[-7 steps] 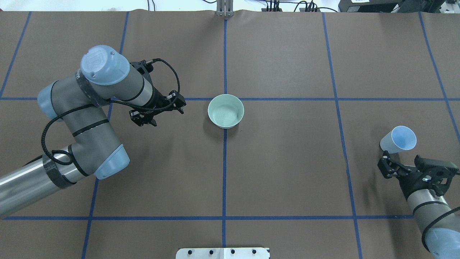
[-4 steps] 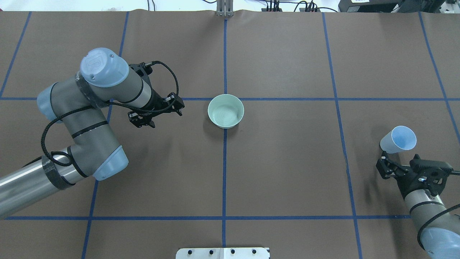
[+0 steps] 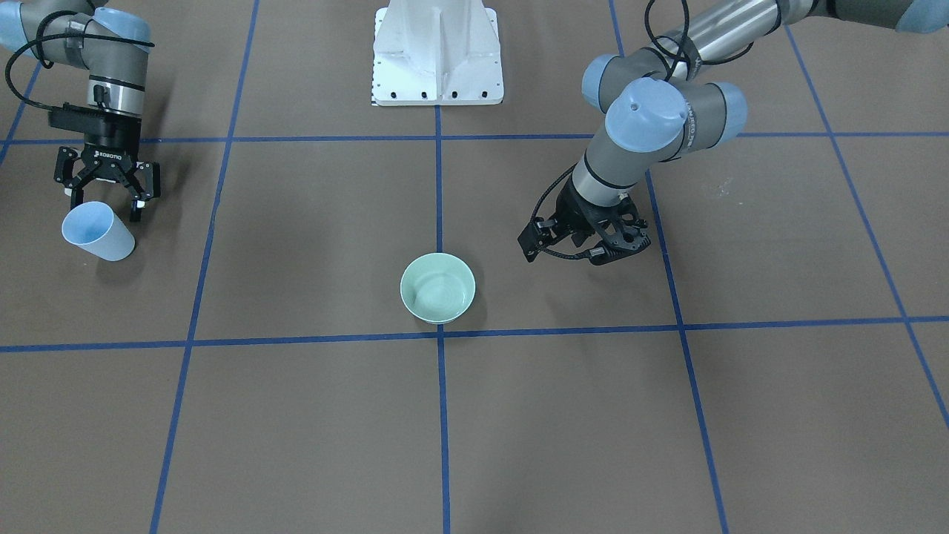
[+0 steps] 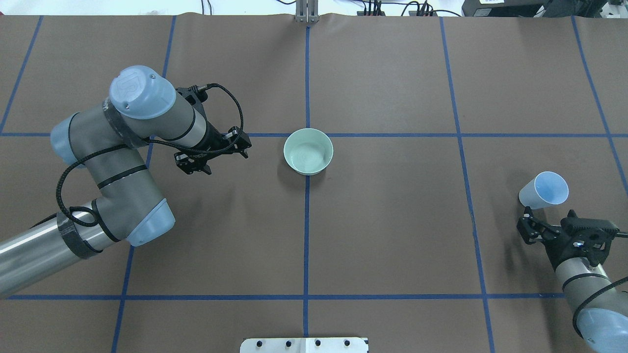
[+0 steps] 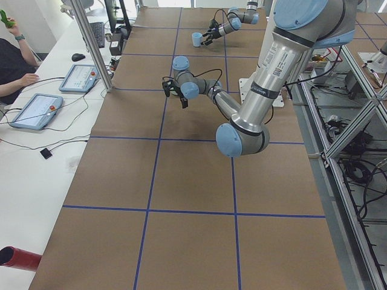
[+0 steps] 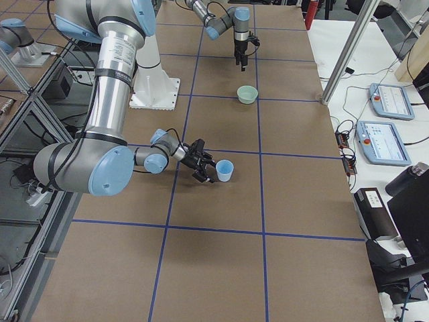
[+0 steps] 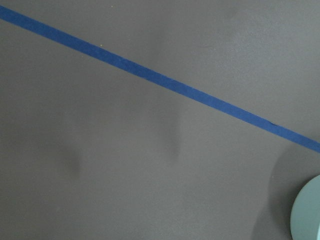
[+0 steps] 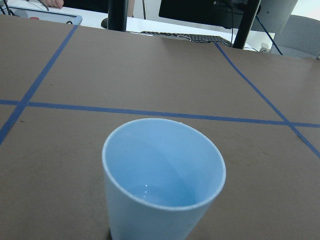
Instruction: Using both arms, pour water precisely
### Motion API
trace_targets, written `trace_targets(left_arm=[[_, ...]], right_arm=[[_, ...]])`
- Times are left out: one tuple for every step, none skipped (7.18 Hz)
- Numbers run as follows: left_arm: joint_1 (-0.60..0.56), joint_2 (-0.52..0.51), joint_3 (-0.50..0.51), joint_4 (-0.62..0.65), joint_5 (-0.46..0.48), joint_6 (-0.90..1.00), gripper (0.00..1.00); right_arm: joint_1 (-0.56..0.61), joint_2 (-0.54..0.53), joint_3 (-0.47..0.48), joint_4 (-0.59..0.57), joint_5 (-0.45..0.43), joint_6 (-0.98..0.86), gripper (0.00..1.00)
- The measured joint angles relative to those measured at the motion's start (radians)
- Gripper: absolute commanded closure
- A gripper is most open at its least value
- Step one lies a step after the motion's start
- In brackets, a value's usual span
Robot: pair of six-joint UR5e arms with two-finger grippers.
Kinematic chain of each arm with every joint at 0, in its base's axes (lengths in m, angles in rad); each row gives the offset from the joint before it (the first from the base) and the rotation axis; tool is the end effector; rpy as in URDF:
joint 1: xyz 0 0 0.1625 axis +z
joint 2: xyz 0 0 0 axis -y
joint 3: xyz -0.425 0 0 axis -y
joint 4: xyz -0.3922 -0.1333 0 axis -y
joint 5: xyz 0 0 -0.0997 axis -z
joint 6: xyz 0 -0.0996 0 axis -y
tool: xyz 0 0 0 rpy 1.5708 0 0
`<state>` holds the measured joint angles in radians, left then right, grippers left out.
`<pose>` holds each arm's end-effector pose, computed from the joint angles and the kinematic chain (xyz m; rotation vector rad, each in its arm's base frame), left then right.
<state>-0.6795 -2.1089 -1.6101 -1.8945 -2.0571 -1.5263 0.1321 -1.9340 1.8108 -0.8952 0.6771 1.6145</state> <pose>0.4724 -0.4931 0.2898 -0.1111 0.9897 -0.3631 -0.3250 -0.2560 0.6088 0.8965 -0.4781 0.4071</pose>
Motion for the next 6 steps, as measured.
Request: trace_targets(left_arm=[[0.000, 0.001, 0.000, 0.000, 0.000, 0.000, 0.00], [0.000, 0.002, 0.000, 0.000, 0.000, 0.000, 0.00], [0.000, 0.003, 0.000, 0.000, 0.000, 0.000, 0.00], [0.000, 0.004, 0.000, 0.000, 0.000, 0.000, 0.00], [0.000, 0.004, 0.000, 0.000, 0.000, 0.000, 0.00], [0.000, 0.005, 0.000, 0.000, 0.000, 0.000, 0.00]], right_arm=[[0.003, 0.015, -0.012, 0.015, -0.002, -0.010, 0.01], [0.006, 0.021, -0.016, 0.020, -0.007, -0.014, 0.01], [0.011, 0.022, -0.017, 0.022, -0.012, -0.015, 0.01], [0.017, 0.022, -0.016, 0.023, -0.014, -0.016, 0.01], [0.025, 0.023, -0.015, 0.023, -0.014, -0.017, 0.01], [0.034, 0.025, -0.015, 0.024, -0.014, -0.023, 0.01]])
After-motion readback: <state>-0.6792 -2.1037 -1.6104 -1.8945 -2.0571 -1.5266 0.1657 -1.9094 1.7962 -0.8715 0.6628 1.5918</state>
